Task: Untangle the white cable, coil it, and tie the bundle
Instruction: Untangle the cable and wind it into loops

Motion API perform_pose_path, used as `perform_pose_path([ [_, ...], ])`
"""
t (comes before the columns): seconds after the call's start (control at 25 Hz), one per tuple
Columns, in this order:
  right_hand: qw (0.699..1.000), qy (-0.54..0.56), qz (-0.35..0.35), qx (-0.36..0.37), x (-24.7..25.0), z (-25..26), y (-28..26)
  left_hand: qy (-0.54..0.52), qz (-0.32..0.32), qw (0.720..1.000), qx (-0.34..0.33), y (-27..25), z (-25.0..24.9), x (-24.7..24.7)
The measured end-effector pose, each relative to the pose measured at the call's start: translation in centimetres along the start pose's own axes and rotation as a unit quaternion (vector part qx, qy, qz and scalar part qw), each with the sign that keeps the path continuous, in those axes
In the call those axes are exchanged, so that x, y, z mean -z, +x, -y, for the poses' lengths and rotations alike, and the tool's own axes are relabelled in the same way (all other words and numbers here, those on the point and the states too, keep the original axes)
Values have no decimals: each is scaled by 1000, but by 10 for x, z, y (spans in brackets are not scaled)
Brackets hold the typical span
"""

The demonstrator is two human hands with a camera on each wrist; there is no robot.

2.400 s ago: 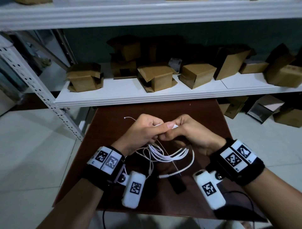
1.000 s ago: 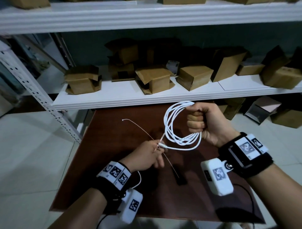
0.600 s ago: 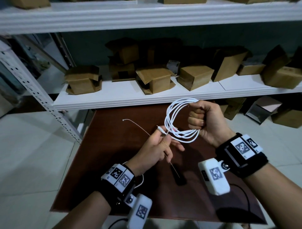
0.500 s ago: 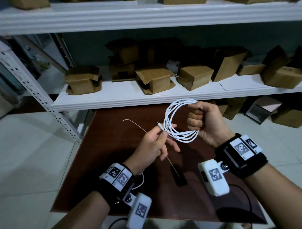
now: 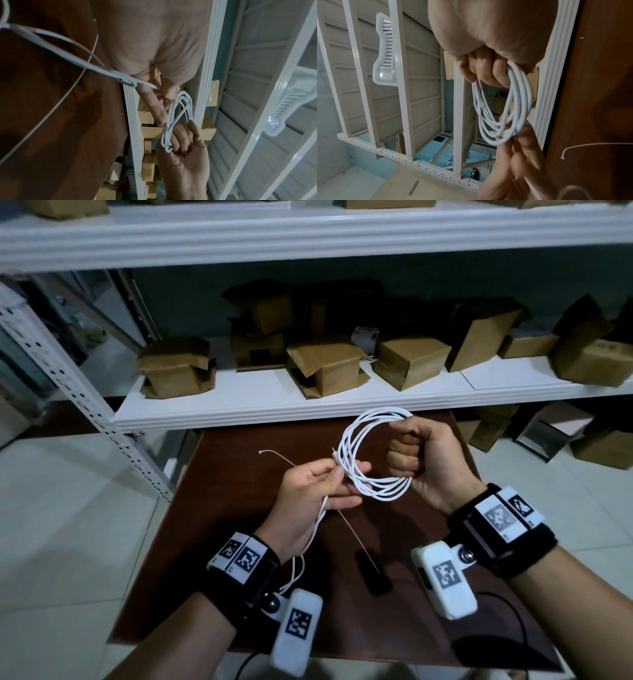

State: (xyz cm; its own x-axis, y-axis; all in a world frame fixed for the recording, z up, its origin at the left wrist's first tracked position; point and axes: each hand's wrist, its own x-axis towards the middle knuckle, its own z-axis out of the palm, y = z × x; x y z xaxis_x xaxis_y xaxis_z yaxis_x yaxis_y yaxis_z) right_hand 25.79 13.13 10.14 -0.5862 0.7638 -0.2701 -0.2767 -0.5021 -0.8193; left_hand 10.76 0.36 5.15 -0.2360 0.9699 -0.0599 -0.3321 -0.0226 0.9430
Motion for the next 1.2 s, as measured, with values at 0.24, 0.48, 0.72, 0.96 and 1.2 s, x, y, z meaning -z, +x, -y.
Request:
perform_pose_path([
  [0.24,999,48,-21,9,-7,-8,-1,-110,2,993,36,0,-2,-10],
  [0.48,993,104,-52,-3,-9,-17,3,-170,-44,984,15,0,0,-21],
  [0.72,987,153,-49,-30,-9,-32,8,-230,-87,969,20,0,-1,-26],
  [0.96,982,177,-48,-42,-10,-40,9,-148,-103,983,-31,1,-1,-28],
  [1.2,991,94,83,-49,-16,-37,-5,-15,-114,989,-97,15,-8,-6],
])
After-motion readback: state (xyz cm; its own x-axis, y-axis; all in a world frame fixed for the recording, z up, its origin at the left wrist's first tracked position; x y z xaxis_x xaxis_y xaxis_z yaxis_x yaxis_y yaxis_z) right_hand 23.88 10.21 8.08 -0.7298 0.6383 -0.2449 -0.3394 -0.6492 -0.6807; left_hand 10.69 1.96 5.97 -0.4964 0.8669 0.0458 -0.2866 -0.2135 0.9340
